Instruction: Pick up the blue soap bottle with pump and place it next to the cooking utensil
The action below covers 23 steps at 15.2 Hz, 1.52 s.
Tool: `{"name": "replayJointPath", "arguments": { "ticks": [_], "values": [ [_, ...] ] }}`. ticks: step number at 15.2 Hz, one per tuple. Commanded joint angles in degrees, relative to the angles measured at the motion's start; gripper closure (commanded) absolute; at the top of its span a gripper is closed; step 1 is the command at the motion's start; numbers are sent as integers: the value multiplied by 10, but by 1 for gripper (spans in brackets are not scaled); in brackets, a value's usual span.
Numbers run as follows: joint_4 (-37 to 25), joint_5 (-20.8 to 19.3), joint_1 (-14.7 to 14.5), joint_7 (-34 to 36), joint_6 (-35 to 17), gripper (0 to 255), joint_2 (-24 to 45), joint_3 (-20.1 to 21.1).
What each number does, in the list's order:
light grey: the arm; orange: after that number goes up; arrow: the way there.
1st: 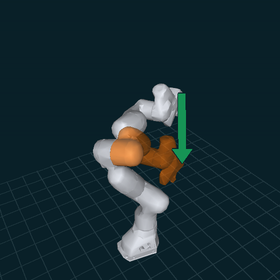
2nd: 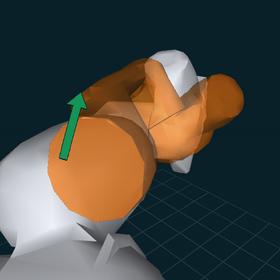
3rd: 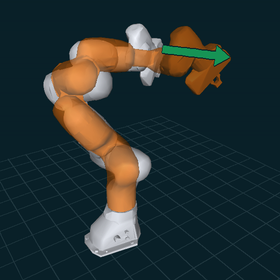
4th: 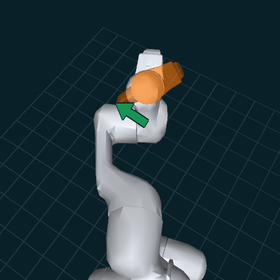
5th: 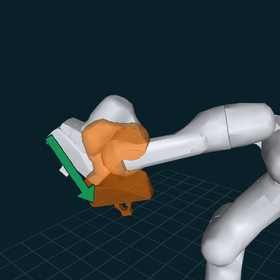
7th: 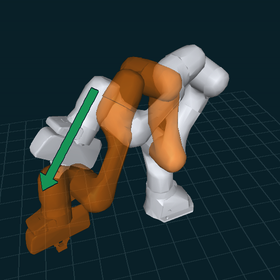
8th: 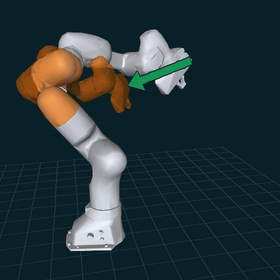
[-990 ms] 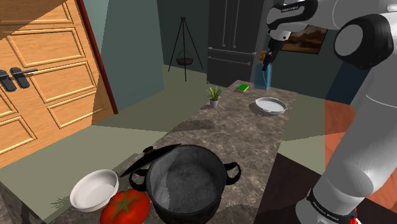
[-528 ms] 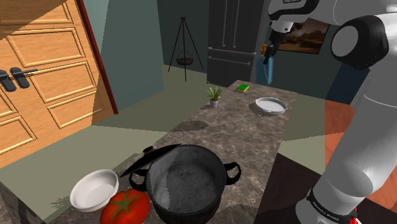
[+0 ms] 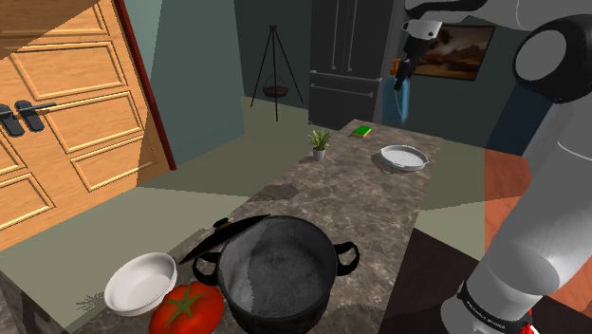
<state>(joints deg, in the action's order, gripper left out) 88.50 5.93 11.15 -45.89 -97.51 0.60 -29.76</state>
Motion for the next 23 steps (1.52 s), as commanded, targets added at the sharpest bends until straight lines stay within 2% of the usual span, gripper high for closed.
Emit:
{"name": "replayJointPath", "arguments": {
  "ticks": [1, 6, 11, 17, 23],
  "values": [
    [43, -25, -14, 26, -8, 255, -43, 12],
    [155, -78, -33, 102, -22, 255, -155, 62],
    [244, -104, -38, 171, -19, 255, -250, 117],
    [327, -107, -44, 247, -3, 255, -345, 183],
    [385, -88, -56, 320, 21, 255, -424, 251]
  ]
}}
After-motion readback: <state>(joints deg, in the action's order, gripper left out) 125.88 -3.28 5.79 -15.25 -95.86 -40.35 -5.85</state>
